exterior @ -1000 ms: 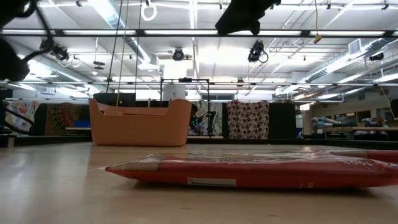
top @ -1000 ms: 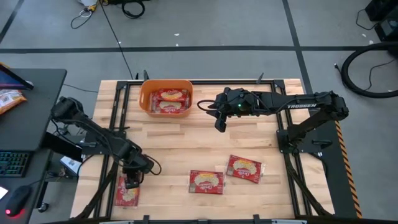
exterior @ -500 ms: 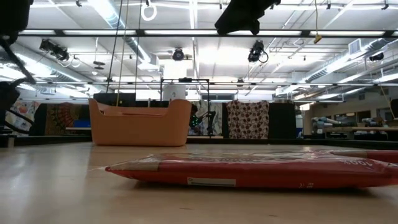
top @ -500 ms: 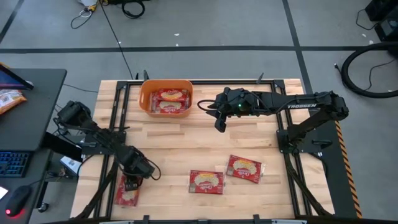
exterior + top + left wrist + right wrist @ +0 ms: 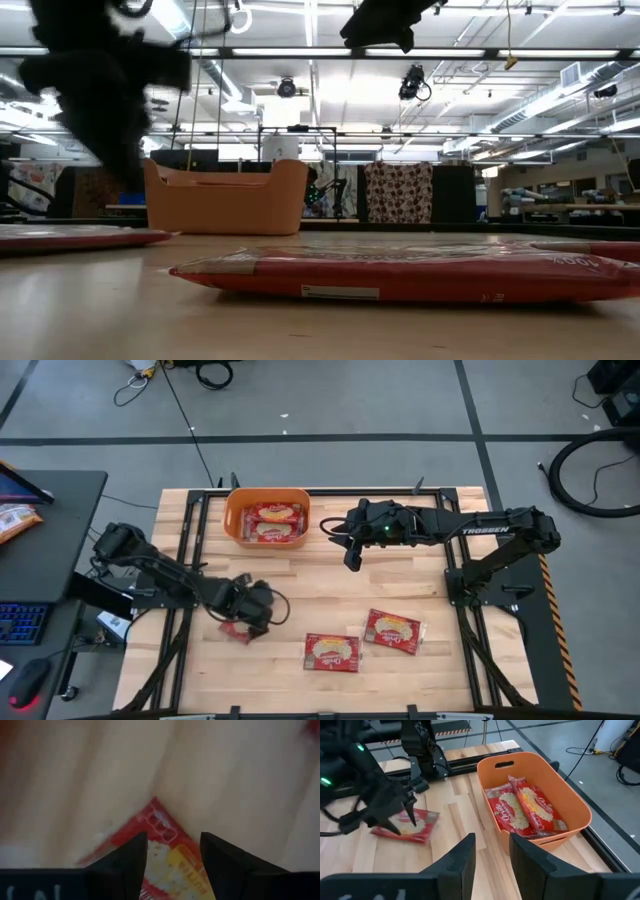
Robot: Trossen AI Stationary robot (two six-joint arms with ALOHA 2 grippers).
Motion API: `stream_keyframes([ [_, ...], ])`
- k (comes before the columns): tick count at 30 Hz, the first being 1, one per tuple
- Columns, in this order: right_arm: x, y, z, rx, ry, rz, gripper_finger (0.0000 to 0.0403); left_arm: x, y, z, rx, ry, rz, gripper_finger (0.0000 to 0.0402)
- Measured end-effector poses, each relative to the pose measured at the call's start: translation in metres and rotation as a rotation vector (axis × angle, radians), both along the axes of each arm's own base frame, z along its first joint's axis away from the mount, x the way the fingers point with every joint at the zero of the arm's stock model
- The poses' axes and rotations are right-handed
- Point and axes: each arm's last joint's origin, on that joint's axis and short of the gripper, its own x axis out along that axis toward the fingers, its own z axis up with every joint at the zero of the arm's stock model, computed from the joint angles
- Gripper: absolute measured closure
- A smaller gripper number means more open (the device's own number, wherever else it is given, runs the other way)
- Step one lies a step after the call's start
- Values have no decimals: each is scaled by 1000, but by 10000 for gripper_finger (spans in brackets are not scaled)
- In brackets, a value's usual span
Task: Sort popcorn bags into baskets
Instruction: Put the red popcorn bag into the orange bin
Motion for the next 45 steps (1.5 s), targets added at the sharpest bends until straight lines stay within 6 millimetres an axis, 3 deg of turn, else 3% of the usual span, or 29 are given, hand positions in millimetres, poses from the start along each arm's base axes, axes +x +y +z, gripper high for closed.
stream_keyframes([
  [3,0,0,0,7,2,-4,279,6,0,15,115,-13,-95,214],
  [6,0,0,-1,25,4,-9,279,6,0,17,138,3,-133,214],
  [11,-1,1,-2,45,17,6,279,0,1,14,80,100,-182,214],
  [16,-1,1,-2,80,9,2,279,-10,10,24,-12,60,-165,224],
  [24,10,8,-13,123,32,68,279,-66,45,32,-217,-133,89,255],
  [30,34,22,-35,196,44,145,279,-93,63,14,-422,-240,411,259],
  [37,56,43,-59,265,58,280,279,-96,74,-9,-525,-279,617,225],
  [45,55,51,-52,260,17,308,280,-91,81,-25,-461,-189,663,171],
])
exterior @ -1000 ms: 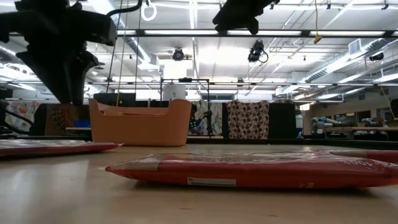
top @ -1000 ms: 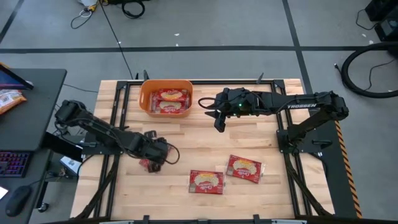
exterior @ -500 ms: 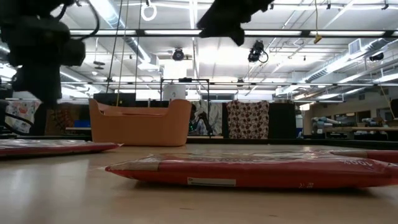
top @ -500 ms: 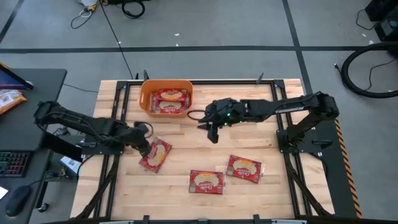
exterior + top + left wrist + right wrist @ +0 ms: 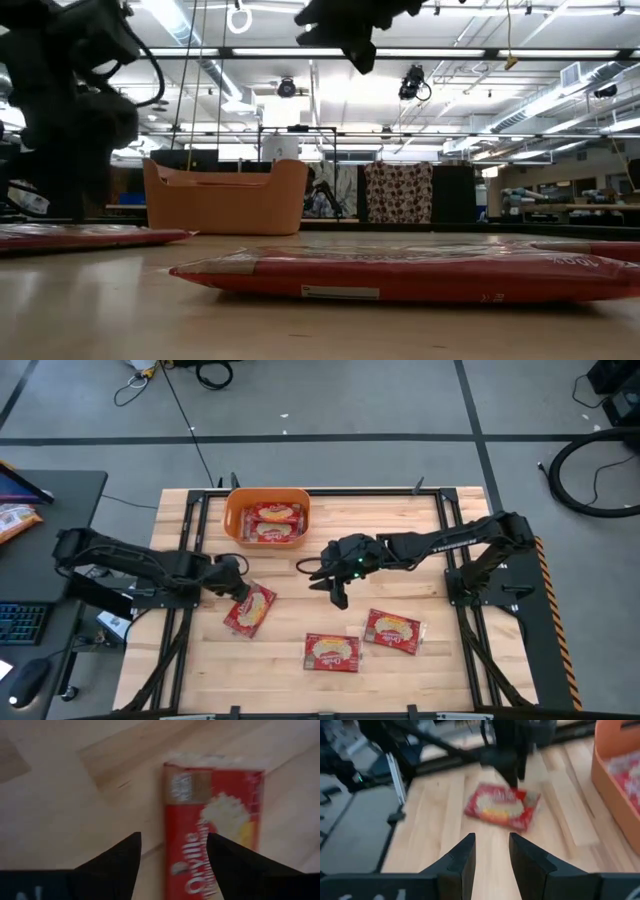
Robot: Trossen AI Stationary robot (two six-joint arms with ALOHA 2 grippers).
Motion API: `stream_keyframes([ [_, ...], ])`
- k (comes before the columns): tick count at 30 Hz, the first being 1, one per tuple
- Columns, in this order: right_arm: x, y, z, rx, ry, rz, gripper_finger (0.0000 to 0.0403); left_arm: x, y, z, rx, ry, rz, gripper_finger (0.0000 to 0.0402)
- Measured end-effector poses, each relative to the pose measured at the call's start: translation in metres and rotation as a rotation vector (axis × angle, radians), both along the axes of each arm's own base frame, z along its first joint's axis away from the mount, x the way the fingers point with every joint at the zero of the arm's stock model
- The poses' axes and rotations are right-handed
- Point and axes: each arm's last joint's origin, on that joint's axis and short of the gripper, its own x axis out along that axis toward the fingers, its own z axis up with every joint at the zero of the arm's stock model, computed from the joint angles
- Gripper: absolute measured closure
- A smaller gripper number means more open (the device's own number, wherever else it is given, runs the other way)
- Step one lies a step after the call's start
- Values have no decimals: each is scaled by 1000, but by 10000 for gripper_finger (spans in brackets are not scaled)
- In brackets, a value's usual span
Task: Sort popcorn bags into baskets
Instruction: Put the red popcorn bag into the orange bin
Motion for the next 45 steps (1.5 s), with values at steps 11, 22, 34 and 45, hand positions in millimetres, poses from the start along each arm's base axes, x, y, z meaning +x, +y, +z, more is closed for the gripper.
stream_keyframes([
  [11,-4,-2,5,-11,-5,-19,281,24,-5,-20,-39,33,-108,167],
  [22,-4,-2,5,-20,-6,-22,281,33,-8,-29,-39,60,-119,304],
  [34,-4,-5,4,-24,1,-33,281,38,-9,-22,-74,-50,-169,397],
  [45,3,-22,-18,72,121,-107,279,44,-8,9,57,-342,-236,400],
])
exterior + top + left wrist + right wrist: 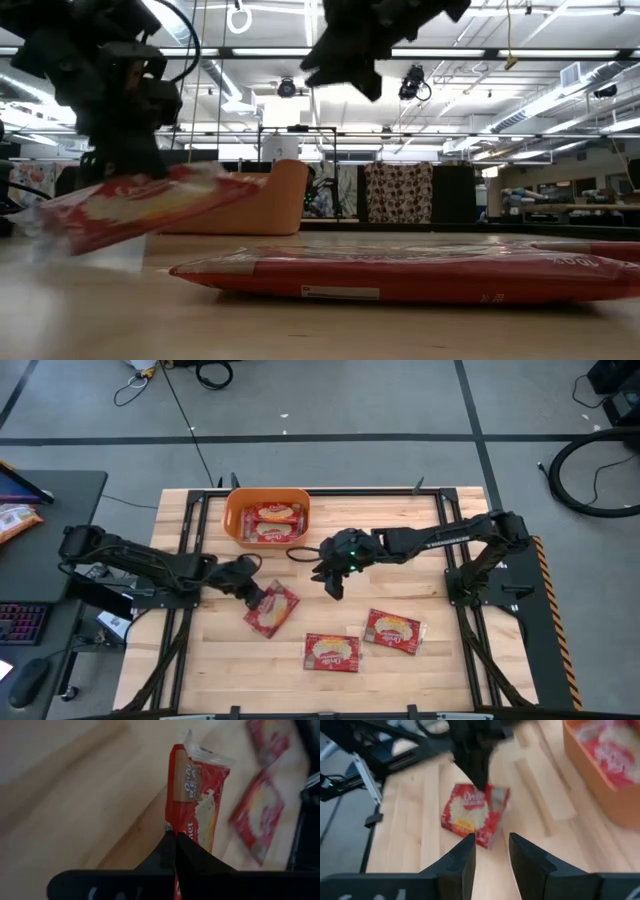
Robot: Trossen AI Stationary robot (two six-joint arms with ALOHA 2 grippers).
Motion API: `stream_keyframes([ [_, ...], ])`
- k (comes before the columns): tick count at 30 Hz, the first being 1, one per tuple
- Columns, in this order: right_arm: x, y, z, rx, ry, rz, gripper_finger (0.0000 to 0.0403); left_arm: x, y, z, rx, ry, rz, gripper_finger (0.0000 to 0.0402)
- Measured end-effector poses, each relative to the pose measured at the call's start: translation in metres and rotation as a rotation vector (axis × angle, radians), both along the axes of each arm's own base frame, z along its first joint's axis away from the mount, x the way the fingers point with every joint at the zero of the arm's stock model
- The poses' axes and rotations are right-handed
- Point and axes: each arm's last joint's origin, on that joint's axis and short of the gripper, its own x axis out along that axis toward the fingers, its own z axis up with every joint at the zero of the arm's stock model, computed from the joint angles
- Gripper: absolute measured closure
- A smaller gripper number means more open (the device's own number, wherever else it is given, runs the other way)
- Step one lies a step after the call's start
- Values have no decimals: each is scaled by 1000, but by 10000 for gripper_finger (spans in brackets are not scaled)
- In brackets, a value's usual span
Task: Sort popcorn bags into baskets
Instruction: Put the red popcorn bag into the orange bin
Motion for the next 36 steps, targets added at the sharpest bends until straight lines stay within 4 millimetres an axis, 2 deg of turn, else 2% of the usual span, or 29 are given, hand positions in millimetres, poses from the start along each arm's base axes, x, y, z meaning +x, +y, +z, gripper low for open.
stream_keyframes([
  [6,12,-4,-24,87,63,9,251,8,1,12,45,-147,28,400],
  [9,13,-11,-28,105,86,-17,232,10,2,16,47,-200,49,400],
  [13,1,-25,-18,136,116,-83,218,10,6,23,38,-249,86,400],
  [17,-16,-38,5,59,82,-126,219,10,18,45,119,-219,108,401],
  [24,-38,-52,38,-90,-14,-206,221,8,60,105,335,-49,71,401],
  [30,-40,-53,42,-113,-31,-227,221,5,104,144,423,47,16,401],
  [36,-38,-45,40,-111,-29,-202,221,14,149,166,466,158,-33,401],
])
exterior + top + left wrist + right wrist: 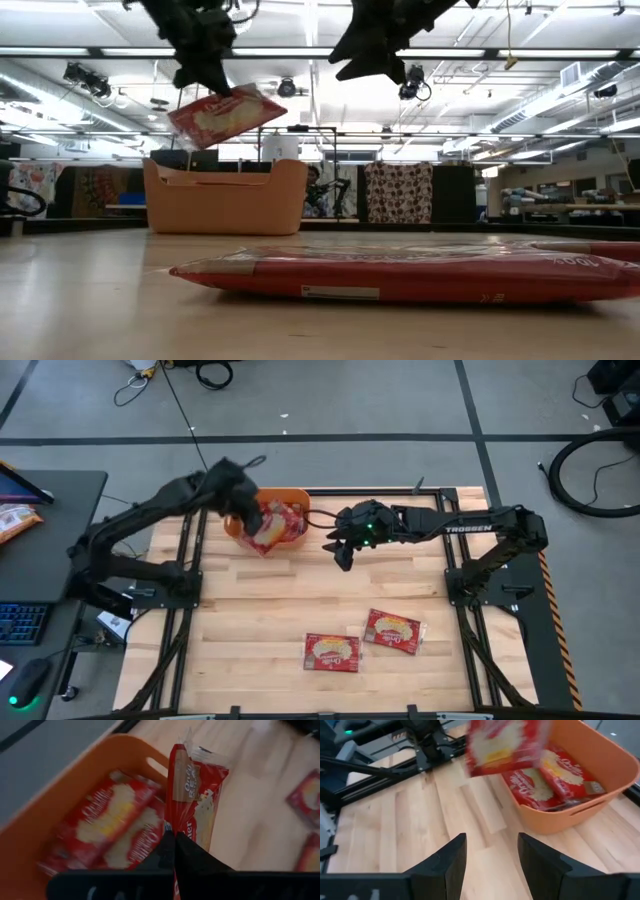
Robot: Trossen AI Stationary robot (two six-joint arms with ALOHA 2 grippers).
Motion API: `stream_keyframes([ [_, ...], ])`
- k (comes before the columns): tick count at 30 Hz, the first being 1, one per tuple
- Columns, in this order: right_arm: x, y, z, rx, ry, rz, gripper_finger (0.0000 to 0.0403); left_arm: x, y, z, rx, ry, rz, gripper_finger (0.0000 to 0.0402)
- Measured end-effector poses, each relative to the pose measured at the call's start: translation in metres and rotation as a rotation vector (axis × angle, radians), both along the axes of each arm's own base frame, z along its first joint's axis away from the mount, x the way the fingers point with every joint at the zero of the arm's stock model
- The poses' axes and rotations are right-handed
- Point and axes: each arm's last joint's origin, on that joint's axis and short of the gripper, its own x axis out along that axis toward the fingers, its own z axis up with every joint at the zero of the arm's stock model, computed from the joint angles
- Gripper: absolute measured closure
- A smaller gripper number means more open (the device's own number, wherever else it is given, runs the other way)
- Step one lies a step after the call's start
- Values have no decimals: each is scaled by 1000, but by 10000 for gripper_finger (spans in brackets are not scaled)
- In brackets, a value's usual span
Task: Sort popcorn bags into baskets
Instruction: Put the red popcorn bag into the orange bin
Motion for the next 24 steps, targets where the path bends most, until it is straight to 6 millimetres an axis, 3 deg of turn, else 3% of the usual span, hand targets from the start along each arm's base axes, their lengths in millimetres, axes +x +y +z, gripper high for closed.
stream_keyframes([
  [7,1,11,-1,21,4,11,221,14,43,5,31,79,-63,401],
  [17,1,22,-1,58,3,4,221,34,74,13,352,347,-209,401],
  [24,2,29,-1,44,2,-11,221,51,86,-12,405,523,-292,399],
])
